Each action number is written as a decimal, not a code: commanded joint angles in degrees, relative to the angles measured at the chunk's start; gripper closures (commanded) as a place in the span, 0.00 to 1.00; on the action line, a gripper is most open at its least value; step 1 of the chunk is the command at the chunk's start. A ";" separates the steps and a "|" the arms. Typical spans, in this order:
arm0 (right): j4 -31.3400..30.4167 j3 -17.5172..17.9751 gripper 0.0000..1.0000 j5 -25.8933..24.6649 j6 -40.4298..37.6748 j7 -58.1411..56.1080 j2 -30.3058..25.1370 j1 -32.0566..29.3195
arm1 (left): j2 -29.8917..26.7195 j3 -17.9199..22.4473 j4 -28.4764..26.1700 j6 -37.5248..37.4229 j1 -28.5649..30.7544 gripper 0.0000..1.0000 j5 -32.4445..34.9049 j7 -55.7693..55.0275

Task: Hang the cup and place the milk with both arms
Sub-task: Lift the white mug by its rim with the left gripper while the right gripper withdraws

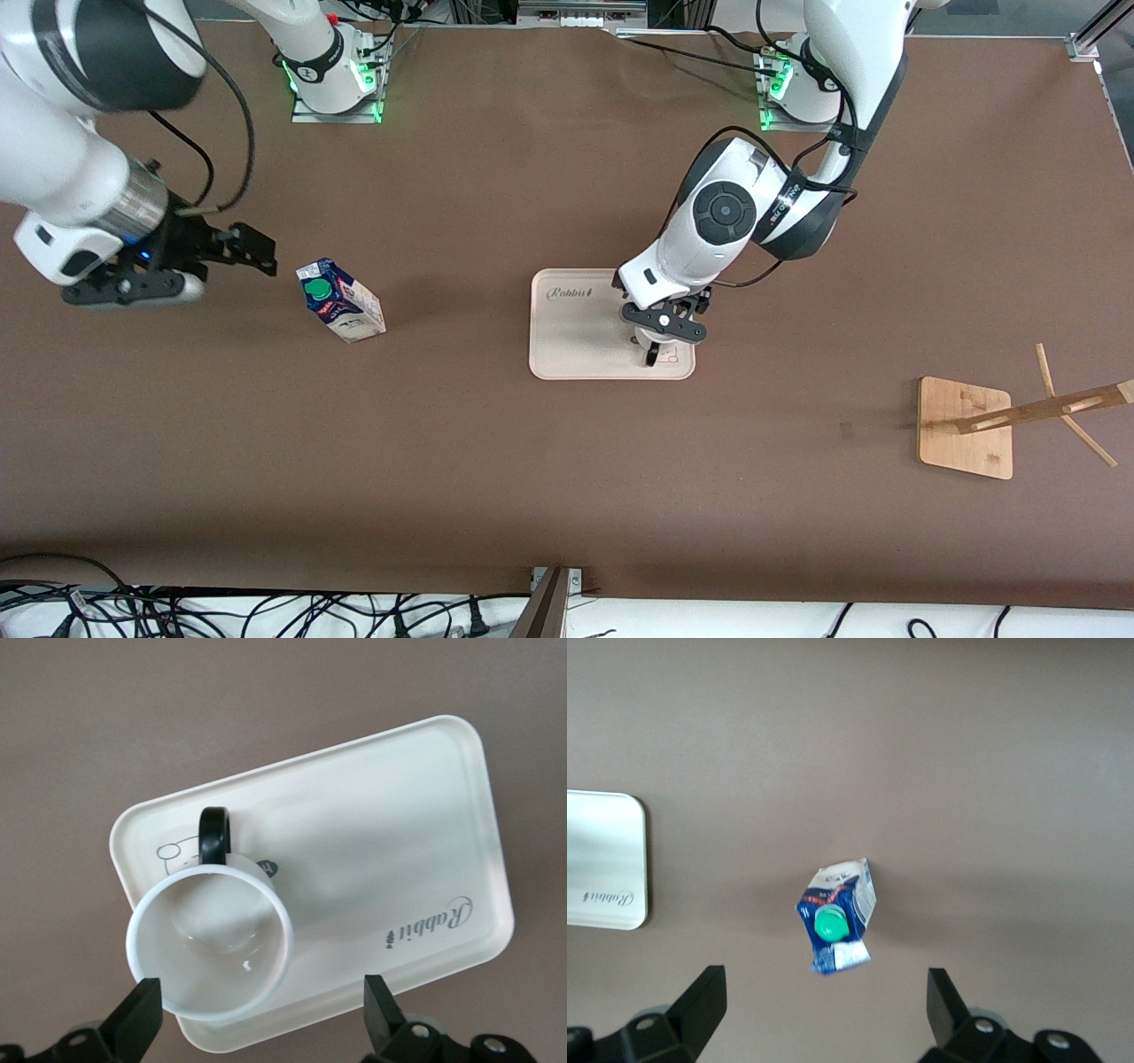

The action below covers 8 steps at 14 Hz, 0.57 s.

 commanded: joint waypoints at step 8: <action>-3.79 10.31 0.00 -3.25 -4.28 -5.28 -8.34 -14.34 | 4.93 0.47 -1.48 7.53 -4.08 0.00 4.50 -7.01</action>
